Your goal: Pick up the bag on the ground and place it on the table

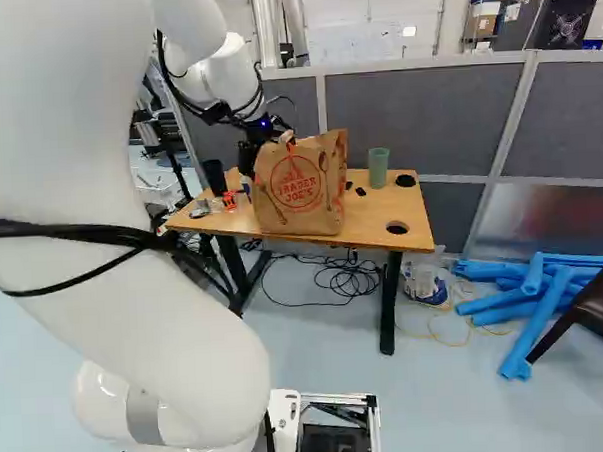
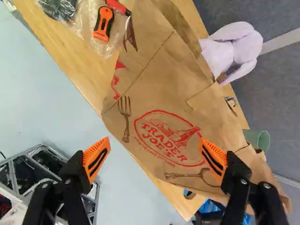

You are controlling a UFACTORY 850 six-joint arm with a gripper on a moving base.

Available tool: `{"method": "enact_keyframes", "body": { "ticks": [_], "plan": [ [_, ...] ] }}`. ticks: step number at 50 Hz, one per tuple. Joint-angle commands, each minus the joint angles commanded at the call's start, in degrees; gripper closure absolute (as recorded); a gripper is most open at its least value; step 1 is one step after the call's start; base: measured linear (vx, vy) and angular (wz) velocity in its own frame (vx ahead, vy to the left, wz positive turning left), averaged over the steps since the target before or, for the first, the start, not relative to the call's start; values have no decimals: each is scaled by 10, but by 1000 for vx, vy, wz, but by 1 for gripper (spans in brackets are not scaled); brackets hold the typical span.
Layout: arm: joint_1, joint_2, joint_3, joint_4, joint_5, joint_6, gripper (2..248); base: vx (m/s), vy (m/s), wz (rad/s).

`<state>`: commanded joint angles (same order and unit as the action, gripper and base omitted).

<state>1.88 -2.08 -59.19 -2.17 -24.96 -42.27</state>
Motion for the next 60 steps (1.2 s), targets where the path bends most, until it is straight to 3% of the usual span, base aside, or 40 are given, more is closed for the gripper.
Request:
{"method": "enact_keyframes", "body": {
  "ticks": [41,60],
  "plan": [
    [-8,78,234,9,324,182,3,0,0,0],
    [-11,109,326,13,451,254,3,0,0,0]
  ]
}}
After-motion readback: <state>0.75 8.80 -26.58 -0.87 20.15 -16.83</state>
